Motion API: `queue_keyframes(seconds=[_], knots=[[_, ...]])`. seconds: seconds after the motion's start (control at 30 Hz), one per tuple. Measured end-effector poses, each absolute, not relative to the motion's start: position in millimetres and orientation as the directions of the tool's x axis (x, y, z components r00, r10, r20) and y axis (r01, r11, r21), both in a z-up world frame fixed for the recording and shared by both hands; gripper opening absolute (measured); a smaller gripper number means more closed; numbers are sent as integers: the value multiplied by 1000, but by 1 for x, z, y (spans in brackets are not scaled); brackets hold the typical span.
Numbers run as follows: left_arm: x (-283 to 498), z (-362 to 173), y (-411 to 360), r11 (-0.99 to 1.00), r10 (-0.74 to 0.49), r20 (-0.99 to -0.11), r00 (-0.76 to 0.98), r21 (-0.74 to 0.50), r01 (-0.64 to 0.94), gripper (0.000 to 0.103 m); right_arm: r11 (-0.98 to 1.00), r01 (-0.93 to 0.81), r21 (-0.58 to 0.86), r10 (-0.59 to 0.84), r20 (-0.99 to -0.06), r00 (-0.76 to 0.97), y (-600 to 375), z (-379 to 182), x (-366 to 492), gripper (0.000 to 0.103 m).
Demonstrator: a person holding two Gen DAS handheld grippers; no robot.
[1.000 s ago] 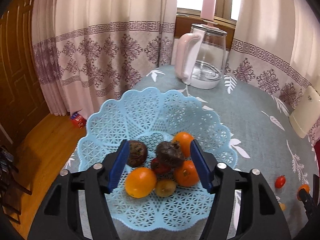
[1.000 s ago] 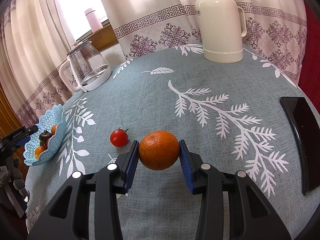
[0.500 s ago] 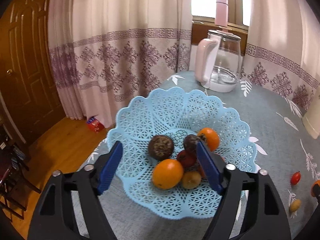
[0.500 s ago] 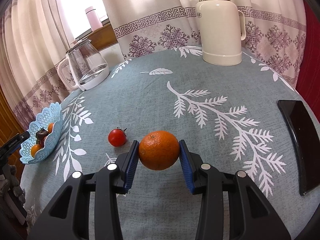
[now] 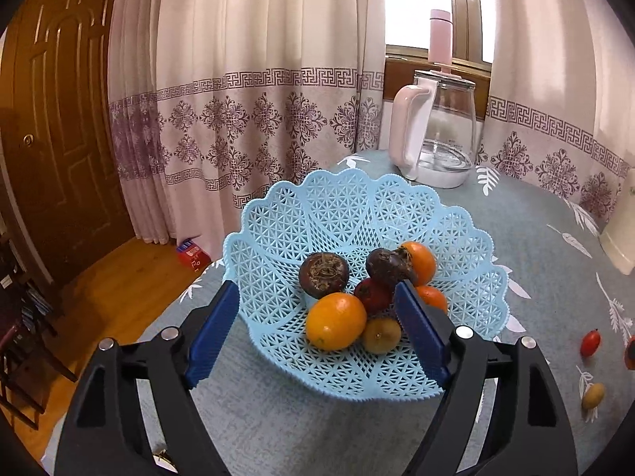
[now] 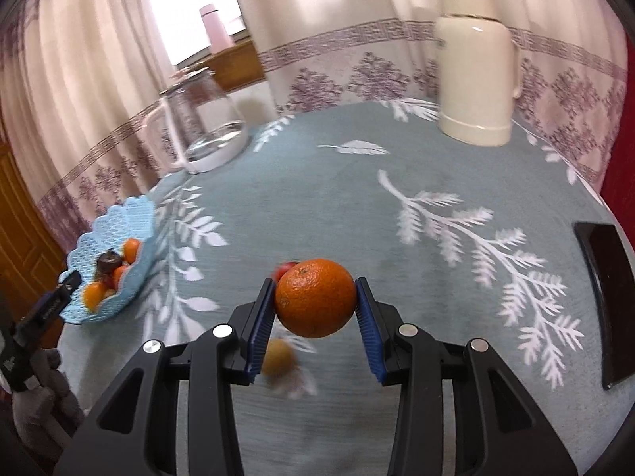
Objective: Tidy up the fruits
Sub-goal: 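Carry the orange into the blue basket with the right tool and open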
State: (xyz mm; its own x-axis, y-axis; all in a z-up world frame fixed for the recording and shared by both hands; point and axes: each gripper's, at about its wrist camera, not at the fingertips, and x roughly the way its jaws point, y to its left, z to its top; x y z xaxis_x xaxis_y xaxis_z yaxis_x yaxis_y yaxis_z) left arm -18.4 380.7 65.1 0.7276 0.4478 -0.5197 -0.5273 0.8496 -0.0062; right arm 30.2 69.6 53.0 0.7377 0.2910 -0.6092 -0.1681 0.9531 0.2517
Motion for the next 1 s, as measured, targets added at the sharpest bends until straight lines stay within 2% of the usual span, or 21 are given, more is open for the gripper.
queue_keyframes(seconds=[0.63,1.0], knots=[[-23,64,387,845,429,-525,735,-54,-532,83,878,-459,137,441,-605,663,221,92,57,41],[-23,61,401,834,421,-551,720,-78,-547,83,848,-517,119,461,-646,608,272,84,80,41]])
